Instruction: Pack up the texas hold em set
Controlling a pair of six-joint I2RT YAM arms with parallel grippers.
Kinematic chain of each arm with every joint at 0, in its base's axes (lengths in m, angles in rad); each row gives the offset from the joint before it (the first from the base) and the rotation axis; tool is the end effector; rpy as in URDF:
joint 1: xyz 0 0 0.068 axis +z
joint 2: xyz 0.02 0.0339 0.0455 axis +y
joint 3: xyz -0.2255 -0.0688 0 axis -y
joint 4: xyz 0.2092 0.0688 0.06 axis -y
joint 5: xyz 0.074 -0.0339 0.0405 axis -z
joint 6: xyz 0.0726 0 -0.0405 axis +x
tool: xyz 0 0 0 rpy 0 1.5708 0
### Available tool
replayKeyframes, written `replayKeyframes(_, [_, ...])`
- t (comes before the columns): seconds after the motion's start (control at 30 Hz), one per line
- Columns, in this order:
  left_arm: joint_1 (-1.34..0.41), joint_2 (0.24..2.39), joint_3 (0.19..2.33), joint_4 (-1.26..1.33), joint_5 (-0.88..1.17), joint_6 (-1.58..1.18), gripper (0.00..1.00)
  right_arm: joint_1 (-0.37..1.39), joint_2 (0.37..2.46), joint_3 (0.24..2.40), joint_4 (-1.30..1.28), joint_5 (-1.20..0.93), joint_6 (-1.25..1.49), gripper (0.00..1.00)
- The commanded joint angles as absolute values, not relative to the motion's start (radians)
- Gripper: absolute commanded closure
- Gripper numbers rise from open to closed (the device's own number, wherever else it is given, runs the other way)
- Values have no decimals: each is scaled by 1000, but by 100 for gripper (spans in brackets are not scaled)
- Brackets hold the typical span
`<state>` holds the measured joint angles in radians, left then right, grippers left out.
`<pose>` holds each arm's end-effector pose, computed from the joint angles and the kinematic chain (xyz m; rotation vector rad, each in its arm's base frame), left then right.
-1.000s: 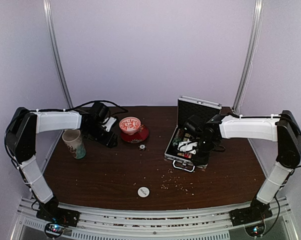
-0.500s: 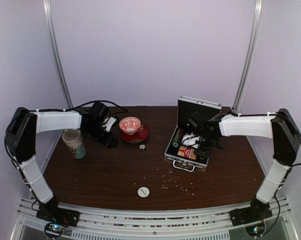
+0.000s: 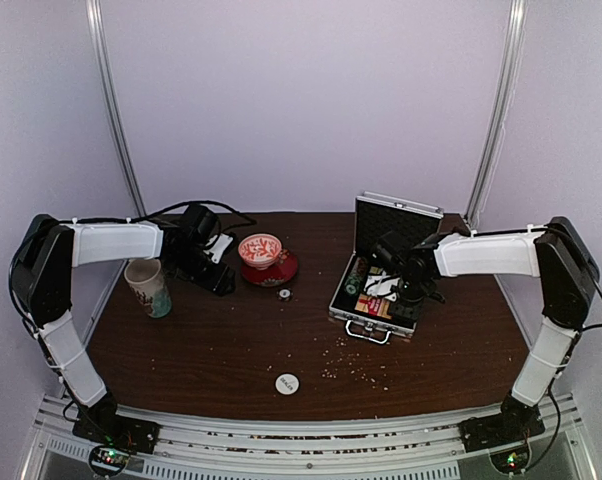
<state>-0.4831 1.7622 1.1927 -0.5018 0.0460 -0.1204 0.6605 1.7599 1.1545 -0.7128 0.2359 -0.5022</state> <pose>0.3010 -0.1616 0.1440 0.4962 2.6196 -0.2607 0.2510 0.1735 0.1253 -1.5325 2.4104 -0.3087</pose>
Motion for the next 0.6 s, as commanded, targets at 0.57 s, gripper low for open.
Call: replayKeyframes(0.57, [-474,1763,1197,-490,67,-107,37,621,1748,1203,-729,243,-477,43])
